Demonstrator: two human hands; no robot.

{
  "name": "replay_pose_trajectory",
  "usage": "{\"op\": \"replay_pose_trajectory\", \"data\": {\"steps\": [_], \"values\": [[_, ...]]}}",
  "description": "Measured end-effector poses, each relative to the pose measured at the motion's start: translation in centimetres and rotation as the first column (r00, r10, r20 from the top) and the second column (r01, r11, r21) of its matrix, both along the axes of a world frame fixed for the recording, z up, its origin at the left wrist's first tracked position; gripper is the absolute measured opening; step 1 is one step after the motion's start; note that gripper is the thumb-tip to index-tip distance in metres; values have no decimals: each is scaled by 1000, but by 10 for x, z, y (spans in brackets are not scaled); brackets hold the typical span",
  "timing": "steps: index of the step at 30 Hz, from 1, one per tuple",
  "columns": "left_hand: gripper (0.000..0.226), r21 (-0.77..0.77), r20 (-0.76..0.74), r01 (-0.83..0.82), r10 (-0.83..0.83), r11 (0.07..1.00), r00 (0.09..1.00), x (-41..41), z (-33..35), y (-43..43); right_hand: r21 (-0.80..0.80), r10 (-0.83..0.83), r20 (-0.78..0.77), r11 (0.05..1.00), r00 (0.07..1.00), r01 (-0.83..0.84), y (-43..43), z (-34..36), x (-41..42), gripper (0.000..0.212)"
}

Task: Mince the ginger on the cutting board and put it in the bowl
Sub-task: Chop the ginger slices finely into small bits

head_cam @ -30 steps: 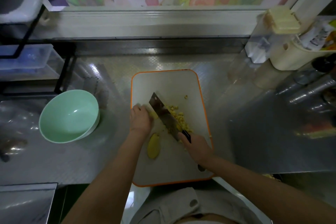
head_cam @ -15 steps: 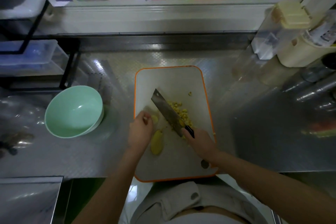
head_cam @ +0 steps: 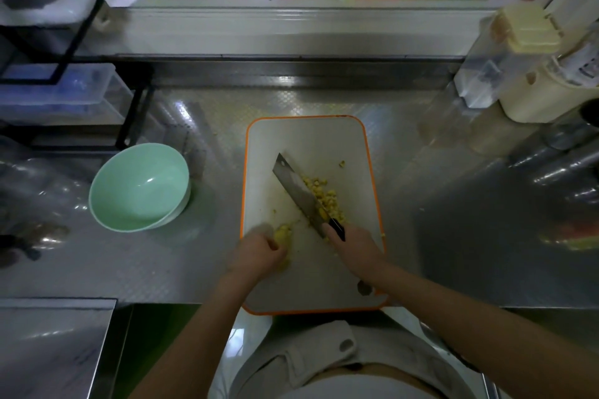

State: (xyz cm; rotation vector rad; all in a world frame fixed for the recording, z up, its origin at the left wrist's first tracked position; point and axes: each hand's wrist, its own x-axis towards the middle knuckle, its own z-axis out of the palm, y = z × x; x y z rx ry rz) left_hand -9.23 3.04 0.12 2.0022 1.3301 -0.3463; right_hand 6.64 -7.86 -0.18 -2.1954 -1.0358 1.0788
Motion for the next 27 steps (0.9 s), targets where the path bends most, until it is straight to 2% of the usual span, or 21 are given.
{"op": "replay_pose_trajectory", "data": {"steps": [2, 6, 8, 13, 18, 21, 25, 27], "values": [[34, 57, -14, -25, 26, 998, 1000, 0, 1, -4, -4, -1, 0, 1000, 1000, 1, 0, 0, -1, 40], [42, 62, 142, -231, 221, 971, 965, 2, -3, -8, 18, -4, -5, 1000, 1000, 4, -1, 0, -2, 40], [42, 53, 145, -226, 216, 973, 966, 4, -7, -10, 31, -6, -7, 1000, 1000, 7, -2, 1, -4, 40], [27, 90, 119, -176, 165, 980, 979, 9, -7, -13, 79, -11, -28, 997, 1000, 13, -3, 8, -10, 41], [37, 87, 115, -181, 171, 980, 979, 11, 1, -9, 123, -9, -41, 992, 999, 14, -7, 10, -13, 41], [29, 86, 115, -195, 184, 977, 976, 13, 2, -10, 109, 8, -40, 994, 999, -4, -11, 9, -16, 40], [21, 53, 201, -335, 319, 941, 926, 17, 1, -19, 78, 29, -18, 997, 999, -27, -18, 6, -18, 39], [29, -2, 253, -437, 423, 900, 870, 21, -1, -24, 70, 30, -18, 997, 999, -28, -20, 5, -18, 38]]}}
